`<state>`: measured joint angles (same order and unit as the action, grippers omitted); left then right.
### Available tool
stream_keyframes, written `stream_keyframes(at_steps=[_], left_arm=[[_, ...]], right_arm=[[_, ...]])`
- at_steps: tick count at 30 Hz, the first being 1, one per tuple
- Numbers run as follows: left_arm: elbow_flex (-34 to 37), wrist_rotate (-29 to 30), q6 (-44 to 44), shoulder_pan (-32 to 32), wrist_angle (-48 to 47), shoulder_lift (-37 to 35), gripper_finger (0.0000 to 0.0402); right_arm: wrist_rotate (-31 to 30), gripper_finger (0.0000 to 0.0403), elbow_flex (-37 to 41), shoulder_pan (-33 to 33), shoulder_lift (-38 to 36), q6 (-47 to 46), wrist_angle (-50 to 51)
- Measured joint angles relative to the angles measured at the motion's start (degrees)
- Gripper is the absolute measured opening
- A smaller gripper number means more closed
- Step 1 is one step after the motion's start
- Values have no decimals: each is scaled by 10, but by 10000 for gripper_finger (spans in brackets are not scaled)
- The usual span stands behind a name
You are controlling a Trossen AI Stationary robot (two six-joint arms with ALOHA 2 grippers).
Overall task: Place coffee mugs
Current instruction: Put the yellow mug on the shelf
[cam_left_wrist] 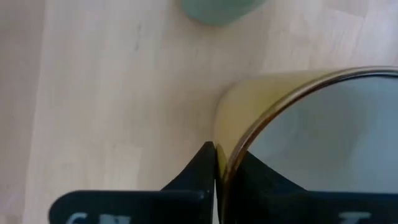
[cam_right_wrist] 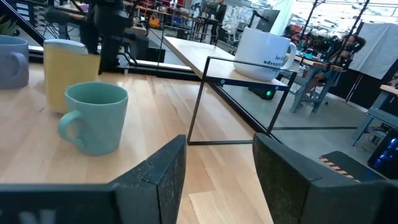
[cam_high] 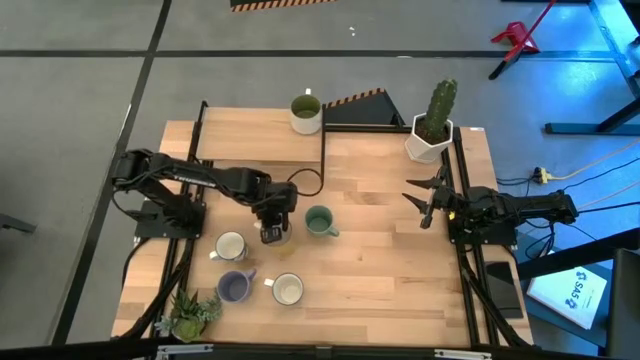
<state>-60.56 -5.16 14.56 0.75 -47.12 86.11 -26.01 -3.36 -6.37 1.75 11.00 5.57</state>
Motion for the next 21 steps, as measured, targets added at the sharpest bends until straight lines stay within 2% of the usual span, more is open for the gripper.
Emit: stream_keyframes(at_steps=[3,7,13,17,21], left_arm=[[-40,-6,2,21,-49,-14,18],[-104,17,2,60,-156,-35,18],[-238,139,3,134,-314,-60,18],[-317,183,-28,197,-364,-64,18],[-353,205,-93,286,-383,-64,18]], right_arm=[[-4,177,0,0,0,0,0],[-5,177,0,0,0,12,0],[-6,177,0,0,0,15,0],[-10,177,0,0,0,15,0],[-20,177,0,0,0,15,0]])
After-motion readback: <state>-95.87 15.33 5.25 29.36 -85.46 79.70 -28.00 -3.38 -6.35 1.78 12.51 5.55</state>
